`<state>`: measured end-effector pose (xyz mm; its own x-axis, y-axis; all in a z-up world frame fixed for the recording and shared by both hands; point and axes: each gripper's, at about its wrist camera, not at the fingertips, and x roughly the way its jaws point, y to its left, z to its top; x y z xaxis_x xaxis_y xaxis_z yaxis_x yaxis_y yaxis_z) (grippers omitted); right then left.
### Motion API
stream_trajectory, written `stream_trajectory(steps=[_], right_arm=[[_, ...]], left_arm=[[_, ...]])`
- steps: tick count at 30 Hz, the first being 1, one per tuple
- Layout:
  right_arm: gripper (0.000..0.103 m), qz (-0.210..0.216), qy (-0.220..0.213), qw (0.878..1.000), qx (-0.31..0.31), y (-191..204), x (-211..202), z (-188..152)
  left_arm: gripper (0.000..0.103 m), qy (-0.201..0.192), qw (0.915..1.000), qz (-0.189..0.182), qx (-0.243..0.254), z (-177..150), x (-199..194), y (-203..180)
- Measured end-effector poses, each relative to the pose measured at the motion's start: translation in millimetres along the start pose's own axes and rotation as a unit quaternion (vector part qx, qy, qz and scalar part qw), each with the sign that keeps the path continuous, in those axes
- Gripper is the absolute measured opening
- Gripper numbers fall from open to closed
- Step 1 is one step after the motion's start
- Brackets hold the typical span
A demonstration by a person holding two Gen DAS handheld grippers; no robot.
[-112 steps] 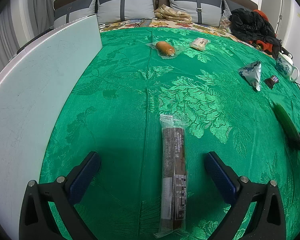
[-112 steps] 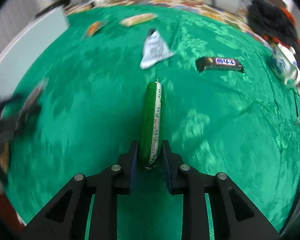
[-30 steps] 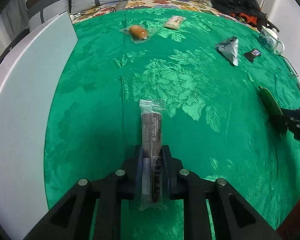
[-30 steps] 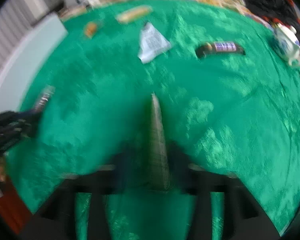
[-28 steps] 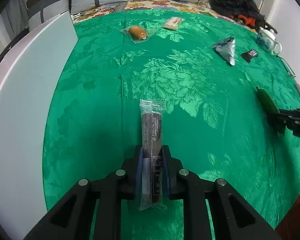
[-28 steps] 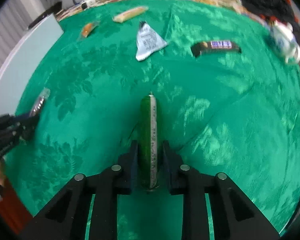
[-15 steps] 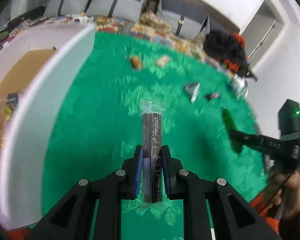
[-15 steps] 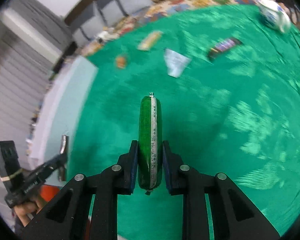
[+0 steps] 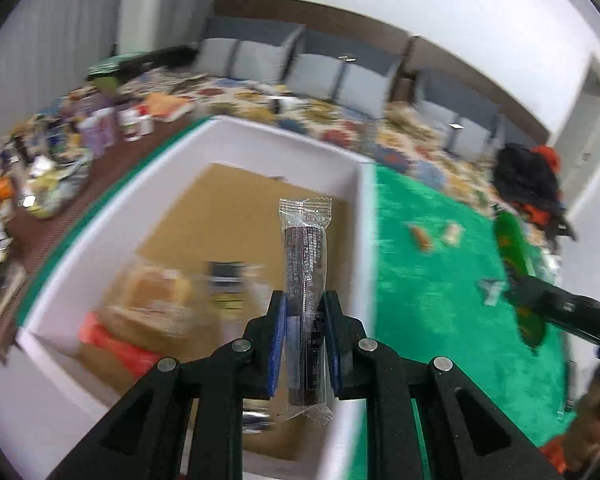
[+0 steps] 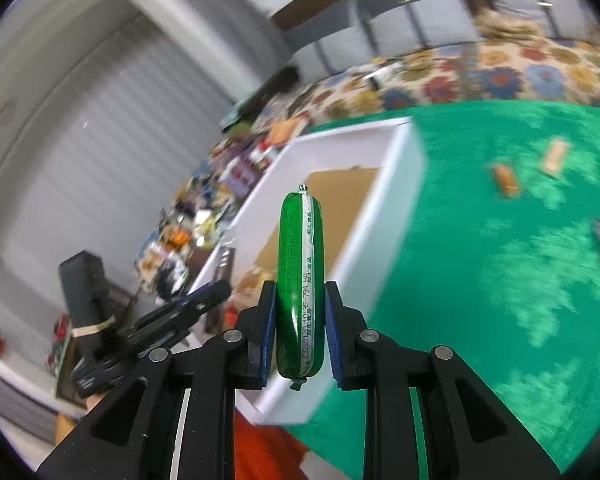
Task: Organize snacks
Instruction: 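Carry both snacks into the white box and open both tools, then move both tools back over the remaining snacks on the cloth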
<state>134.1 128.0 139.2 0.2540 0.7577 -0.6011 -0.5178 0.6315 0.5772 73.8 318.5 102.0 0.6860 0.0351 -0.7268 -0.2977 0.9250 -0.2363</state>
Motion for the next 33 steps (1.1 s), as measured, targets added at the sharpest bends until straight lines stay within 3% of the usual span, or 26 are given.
stream_trajectory(steps=[4,5,6,7,8,9,12,16,19,23,27,29,33], right_arm=[[0.024,0.014,0.03,0.999,-0.019,25.6,49.6,-9.9],[0.025,0.013,0.037,0.999,-0.022,28.0,62.0,-11.9],[0.029,0.007,0.045,0.999,-0.026,29.5,75.1,-13.4],[0.043,-0.007,0.049,0.998,-0.032,29.7,84.4,-14.4],[0.055,-0.02,0.052,0.998,-0.037,29.3,89.9,-15.5],[0.067,-0.027,0.05,0.998,-0.04,27.6,90.8,-16.6],[0.068,-0.04,0.024,0.997,-0.055,15.0,74.9,-19.5],[0.071,-0.113,-0.008,0.99,-0.082,-27.0,42.9,-32.6],[0.071,-0.209,-0.02,0.973,-0.099,-88.8,12.6,-59.8],[0.071,-0.305,-0.001,0.948,-0.091,-173.9,-34.2,-99.7],[0.071,-0.375,0.006,0.924,-0.079,-237.7,-85.3,-132.2],[0.071,-0.405,-0.004,0.912,-0.069,-264.1,-111.4,-142.7],[0.071,-0.434,-0.031,0.899,-0.046,-294.6,-138.6,-153.0]], left_arm=[[0.018,0.011,0.9978,0.064,-0.014,-10.2,19.1,42.3],[0.024,0.014,0.9963,0.081,-0.023,-14.3,26.5,53.0],[0.043,0.017,0.9955,0.089,-0.029,-17.8,31.2,59.6],[0.058,0.023,0.9946,0.094,-0.036,-21.5,35.1,67.0],[0.082,0.022,0.9936,0.1,-0.047,-25.3,38.7,72.5],[0.087,0.011,0.9929,0.105,-0.055,-27.7,37.2,76.0],[0.089,-0.016,0.9913,0.107,-0.075,-37.1,28.8,78.6],[0.089,-0.024,0.9929,0.076,-0.088,-39.6,22.4,61.8],[0.089,-0.036,0.9966,0.047,-0.057,-40.9,9.9,18.4],[0.093,-0.039,0.9992,-0.011,-0.001,-44.4,1.0,-53.7],[0.103,-0.034,0.9944,-0.078,0.062,-56.8,6.3,-133.7],[0.103,-0.006,0.9902,-0.1,0.097,-68.0,24.6,-174.3],[0.103,0.055,0.9815,-0.099,0.154,-97.0,81.6,-233.9]])
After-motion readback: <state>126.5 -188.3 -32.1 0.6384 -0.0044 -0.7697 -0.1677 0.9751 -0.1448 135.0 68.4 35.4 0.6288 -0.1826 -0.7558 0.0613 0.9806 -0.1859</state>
